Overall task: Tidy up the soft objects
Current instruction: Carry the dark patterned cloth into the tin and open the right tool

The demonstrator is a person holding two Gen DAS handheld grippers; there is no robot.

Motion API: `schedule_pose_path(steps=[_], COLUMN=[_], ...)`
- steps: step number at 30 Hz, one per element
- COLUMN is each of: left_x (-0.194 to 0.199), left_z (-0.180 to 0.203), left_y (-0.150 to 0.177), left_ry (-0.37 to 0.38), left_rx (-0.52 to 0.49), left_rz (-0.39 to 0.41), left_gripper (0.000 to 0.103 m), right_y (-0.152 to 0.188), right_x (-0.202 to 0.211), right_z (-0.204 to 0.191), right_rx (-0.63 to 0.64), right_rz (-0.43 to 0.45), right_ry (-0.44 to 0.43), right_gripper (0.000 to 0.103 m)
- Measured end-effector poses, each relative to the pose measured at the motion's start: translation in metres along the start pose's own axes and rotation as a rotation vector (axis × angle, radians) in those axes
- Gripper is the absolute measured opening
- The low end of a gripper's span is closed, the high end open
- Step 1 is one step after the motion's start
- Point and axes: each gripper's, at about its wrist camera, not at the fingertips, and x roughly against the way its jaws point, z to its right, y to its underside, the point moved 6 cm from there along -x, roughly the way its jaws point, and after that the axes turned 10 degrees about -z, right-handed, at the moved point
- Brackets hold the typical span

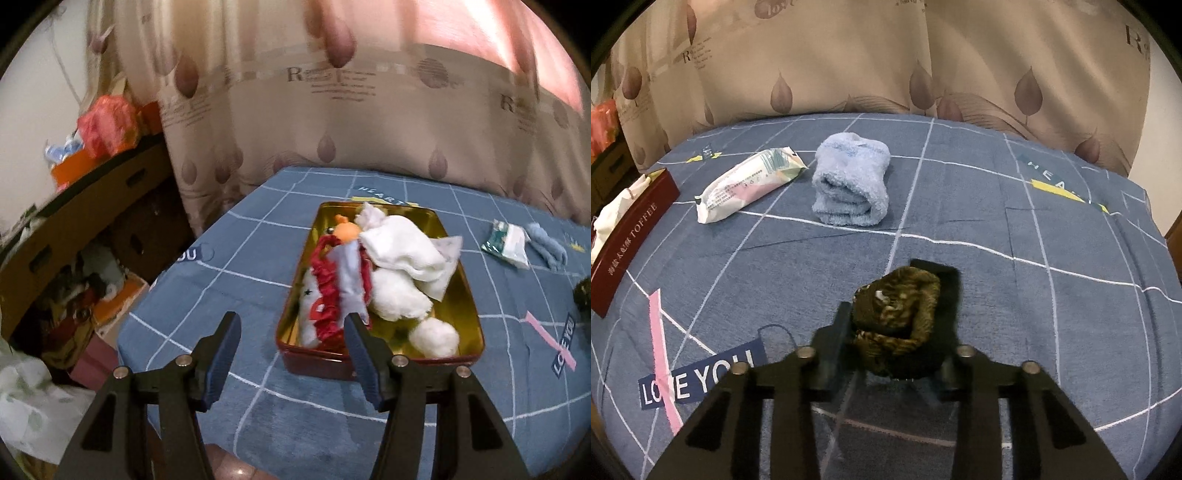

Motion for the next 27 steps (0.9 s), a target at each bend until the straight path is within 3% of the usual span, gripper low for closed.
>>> schedule_pose_path(steps=[5, 16, 21, 27], left_x=[-0.004, -0.017, -0.017, -0.019], left_z=[-0.017, -0.052, -0.062, -0.074], left_y=[-0.001, 0.002, 0.003, 0.004], left_ry=[-0.003, -0.034, -0.048, -0.066], left_rx=[0.053, 0.195, 0.234, 0.274], left_rz=[-0.016, -0.075, -0.076, -0.082], left_gripper=[0.059, 0.059, 0.059, 0.059], right_y=[0.001, -0.004, -0.015, -0.029], right_x=[0.003, 0.022, 0.038, 0.054], right_z=[-0.006, -0.032, -0.073, -0.146], right_rx=[0.004, 0.005, 0.064, 0.155], right_rz=[0.003, 0.016, 0.041, 0.053], right_ry=[0.028, 0.014, -0.045, -0.181], right_gripper=[0.020, 0.018, 0.018, 0.018])
